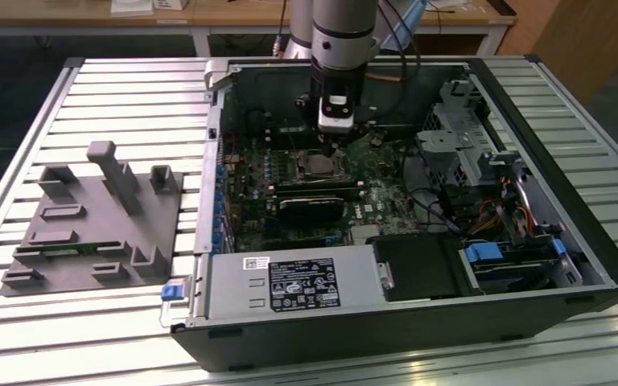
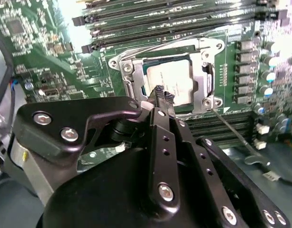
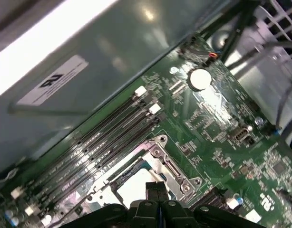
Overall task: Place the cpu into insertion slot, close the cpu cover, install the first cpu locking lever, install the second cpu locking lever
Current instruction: 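Close the cpu cover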
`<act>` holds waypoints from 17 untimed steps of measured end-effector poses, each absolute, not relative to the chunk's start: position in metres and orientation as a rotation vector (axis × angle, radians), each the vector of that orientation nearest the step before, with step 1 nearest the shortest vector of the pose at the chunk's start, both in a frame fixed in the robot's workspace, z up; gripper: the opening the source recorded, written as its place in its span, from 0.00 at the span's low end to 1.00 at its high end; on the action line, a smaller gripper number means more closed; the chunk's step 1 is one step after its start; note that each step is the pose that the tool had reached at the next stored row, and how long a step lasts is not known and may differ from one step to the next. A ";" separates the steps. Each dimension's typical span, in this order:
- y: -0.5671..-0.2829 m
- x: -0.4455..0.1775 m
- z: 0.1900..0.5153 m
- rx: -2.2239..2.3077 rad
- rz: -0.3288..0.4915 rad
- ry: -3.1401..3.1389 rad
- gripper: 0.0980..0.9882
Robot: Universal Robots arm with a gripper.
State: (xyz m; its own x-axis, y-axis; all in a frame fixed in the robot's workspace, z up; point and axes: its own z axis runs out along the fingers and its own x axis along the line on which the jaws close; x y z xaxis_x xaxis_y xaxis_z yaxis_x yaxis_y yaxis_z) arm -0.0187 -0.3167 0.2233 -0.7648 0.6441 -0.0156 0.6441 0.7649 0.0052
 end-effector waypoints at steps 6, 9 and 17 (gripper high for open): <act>-0.317 -0.019 0.223 0.909 0.001 2.990 0.01; -0.317 -0.019 0.223 0.828 0.001 3.014 0.01; -0.317 -0.019 0.222 0.608 0.003 3.066 0.01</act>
State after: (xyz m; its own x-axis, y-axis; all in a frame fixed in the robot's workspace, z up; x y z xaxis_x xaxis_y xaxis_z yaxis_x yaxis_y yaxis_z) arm -0.0188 -0.3167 0.2222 -0.9243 0.3815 -0.0155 0.3814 0.9244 0.0052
